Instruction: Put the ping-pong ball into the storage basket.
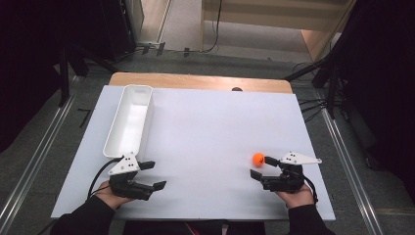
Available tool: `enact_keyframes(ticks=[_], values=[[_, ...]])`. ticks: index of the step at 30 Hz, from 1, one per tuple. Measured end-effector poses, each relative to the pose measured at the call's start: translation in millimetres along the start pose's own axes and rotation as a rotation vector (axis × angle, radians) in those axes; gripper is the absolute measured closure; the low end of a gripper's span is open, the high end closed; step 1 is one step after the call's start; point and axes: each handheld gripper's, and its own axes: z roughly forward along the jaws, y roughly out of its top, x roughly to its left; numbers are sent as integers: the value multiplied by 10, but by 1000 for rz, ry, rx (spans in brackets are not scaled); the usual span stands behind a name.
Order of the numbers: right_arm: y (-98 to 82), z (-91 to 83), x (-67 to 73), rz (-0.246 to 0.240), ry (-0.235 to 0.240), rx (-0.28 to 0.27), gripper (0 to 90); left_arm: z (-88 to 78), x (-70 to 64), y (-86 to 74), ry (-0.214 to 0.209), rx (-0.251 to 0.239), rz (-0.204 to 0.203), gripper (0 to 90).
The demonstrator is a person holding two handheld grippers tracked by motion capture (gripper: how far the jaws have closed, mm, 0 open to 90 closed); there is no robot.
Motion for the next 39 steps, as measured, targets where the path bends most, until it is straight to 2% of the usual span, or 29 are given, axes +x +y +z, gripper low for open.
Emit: enact_keyframes(ticks=[7,19,32,39], values=[[-3,-56,-60,28,-70,-35,157,3,1,0,-3,-1,2,193],[25,-64,-152,59,-143,-62,157,4,4,-1,-5,-1,-1,193],[100,3,-215,69,-170,-69,157,6,6,-3,-5,-2,-5,193],[138,42,-243,57,-190,-76,157,5,8,-5,-8,-6,-8,193]])
